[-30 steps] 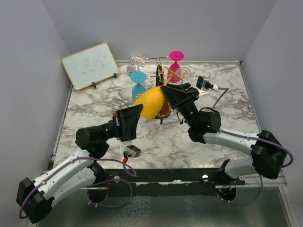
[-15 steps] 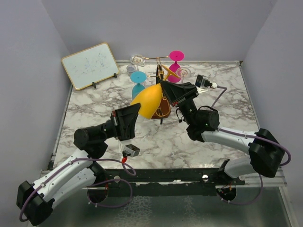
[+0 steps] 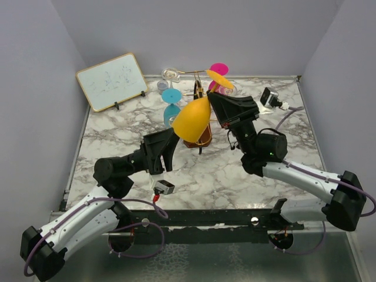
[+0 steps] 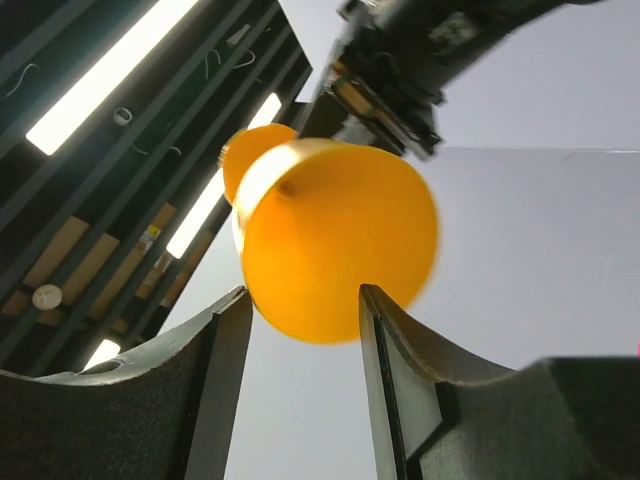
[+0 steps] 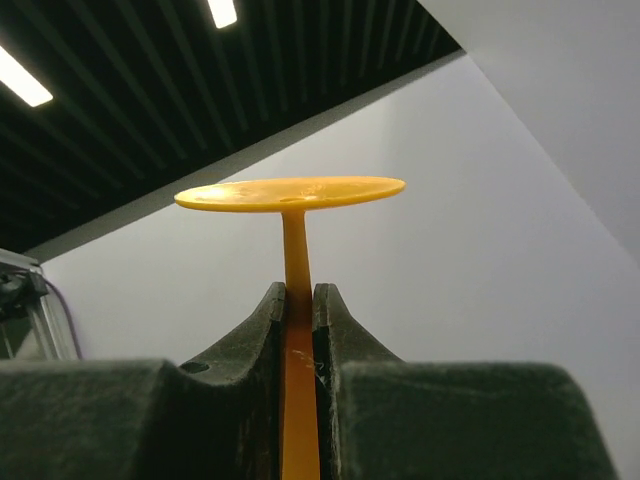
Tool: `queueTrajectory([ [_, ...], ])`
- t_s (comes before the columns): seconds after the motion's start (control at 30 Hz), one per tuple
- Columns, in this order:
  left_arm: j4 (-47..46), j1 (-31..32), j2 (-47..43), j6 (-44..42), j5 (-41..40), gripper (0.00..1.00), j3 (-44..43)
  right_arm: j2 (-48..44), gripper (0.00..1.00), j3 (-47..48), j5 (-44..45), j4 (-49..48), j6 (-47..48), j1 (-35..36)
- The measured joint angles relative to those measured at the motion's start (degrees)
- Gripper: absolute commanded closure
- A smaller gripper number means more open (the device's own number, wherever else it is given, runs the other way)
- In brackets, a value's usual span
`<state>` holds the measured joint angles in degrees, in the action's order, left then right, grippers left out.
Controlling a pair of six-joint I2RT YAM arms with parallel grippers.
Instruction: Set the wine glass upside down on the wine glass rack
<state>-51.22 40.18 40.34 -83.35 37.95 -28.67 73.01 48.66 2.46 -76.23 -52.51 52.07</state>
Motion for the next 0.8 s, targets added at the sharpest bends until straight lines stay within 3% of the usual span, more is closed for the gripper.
queueTrajectory([
  [0.23,2.0,0.3,-1.4,0.5,-0.4,0.41,1.1,-7.2,0.99,8.2,0.5,12.6,16.9,0.0],
  [0.5,7.9,0.4,-2.8,4.6,-5.8,0.39,0.4,-16.0,0.99,8.8,6.7,28.2,35.1,0.0],
  [0.8,27.3,0.4,-1.0,18.9,-20.6,0.35,-15.8,-25.2,0.99,8.1,16.8,45.2,50.4,0.0],
])
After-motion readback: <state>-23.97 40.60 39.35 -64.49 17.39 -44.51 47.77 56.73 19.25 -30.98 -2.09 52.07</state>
